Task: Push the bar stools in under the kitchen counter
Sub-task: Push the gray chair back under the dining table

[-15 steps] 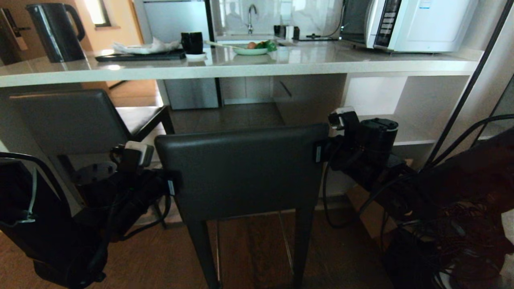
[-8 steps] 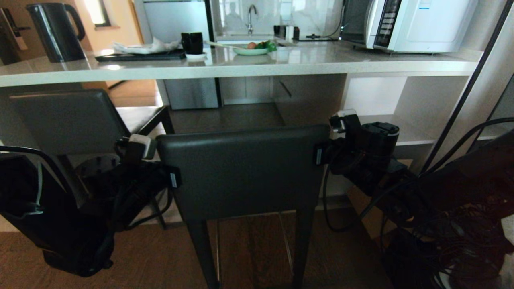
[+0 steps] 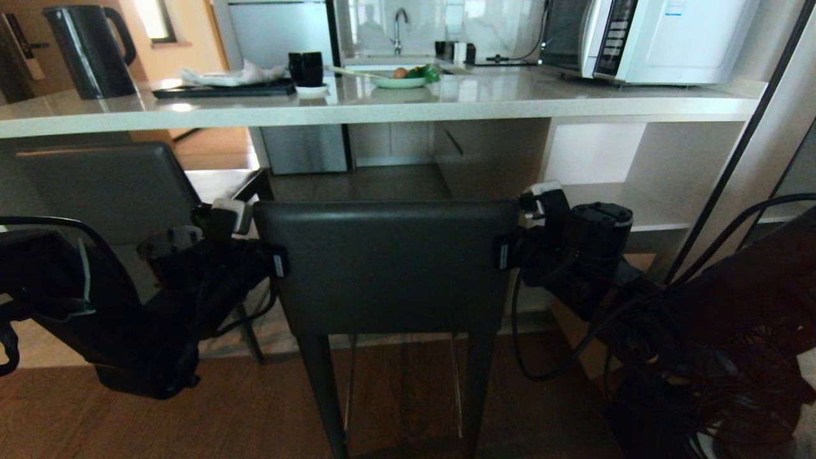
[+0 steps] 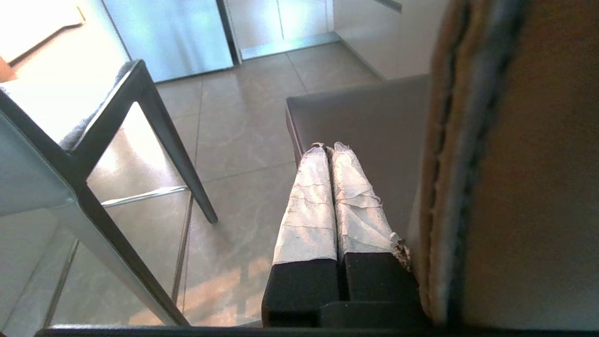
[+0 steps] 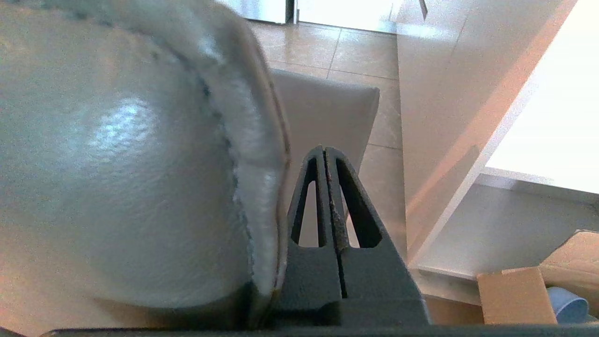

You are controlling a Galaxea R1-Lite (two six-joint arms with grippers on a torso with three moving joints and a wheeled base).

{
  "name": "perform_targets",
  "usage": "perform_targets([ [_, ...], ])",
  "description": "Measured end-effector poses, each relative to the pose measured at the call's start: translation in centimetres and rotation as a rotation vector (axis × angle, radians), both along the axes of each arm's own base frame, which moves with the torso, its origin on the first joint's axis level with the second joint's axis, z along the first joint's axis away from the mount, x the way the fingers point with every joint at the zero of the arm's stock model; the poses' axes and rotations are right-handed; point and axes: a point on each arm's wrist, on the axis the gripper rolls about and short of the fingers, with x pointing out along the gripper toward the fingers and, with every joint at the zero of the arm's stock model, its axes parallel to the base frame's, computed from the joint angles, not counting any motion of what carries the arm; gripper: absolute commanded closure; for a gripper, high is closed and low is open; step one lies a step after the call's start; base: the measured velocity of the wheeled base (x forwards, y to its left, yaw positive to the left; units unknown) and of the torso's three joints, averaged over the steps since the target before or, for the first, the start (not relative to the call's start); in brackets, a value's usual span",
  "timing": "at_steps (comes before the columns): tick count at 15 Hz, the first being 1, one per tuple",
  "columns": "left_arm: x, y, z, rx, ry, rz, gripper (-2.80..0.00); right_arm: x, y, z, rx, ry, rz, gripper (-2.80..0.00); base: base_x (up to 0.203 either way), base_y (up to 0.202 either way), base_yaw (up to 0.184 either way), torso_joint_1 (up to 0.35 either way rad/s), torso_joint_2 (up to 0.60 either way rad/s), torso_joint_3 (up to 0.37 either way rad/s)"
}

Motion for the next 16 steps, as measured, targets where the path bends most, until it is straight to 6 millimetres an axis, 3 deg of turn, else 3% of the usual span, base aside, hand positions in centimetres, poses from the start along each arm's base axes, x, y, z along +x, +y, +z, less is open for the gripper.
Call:
perform_targets([
  [5, -0.34, 0.09, -1.01, 0.007, 0.04, 0.008, 0.0, 0.24, 0.14, -0.01, 0.0, -0.001, 0.0, 0.0, 0.0, 0.0, 0.0, 0.0, 0.0, 0.0],
  [10, -0.61, -0.11, -0.7, 0.006, 0.042, 0.002, 0.0, 0.32, 0.15, -0.07, 0.0, -0.001, -0.001, 0.0, 0.0, 0.0, 0.0, 0.0, 0.0, 0.0],
  [16, -0.66, -0.11, -0.45, 0.007, 0.035, 0.004, 0.0, 0.4, 0.2, -0.13, -0.002, -0.001, 0.0, 0.0, 0.181, 0.0, 0.001, -0.002, 0.0, 0.004],
])
